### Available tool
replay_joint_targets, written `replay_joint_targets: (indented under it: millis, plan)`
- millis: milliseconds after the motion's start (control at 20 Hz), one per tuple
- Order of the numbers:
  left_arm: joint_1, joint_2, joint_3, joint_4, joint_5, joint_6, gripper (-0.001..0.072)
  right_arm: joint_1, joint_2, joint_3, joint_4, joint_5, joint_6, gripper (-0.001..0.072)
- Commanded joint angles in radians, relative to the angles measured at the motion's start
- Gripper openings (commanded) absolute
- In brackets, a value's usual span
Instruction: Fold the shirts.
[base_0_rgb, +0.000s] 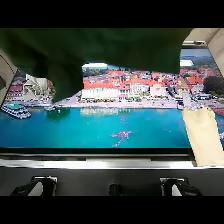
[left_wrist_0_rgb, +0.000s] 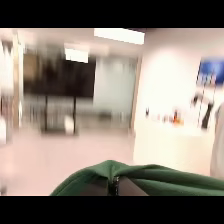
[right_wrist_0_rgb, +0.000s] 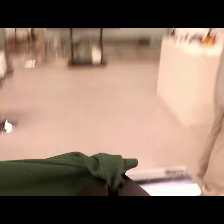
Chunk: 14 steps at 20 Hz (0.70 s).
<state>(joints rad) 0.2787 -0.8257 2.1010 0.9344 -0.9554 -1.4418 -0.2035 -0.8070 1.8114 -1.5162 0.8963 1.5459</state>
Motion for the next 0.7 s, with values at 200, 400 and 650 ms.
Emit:
replay_joint_targets:
  millis: [200,400,650]
  plan:
    - [0.000,0.096,-0.037,0.080,-0.066,-0.088,0.0033,0.001,0.114,0.051,-0.061,0.135,0.045,0.0042]
    - [0.000,0.013,-0.039,0.080,-0.152,-0.089,0.0033,0.001,0.047,0.051,-0.067,0.301,0.060,0.0043]
    - [-0.006,-0.192,-0.212,0.080,-0.340,-0.020,0.0034,0.001,-0.272,0.005,-0.047,0.615,0.005,0.0043]
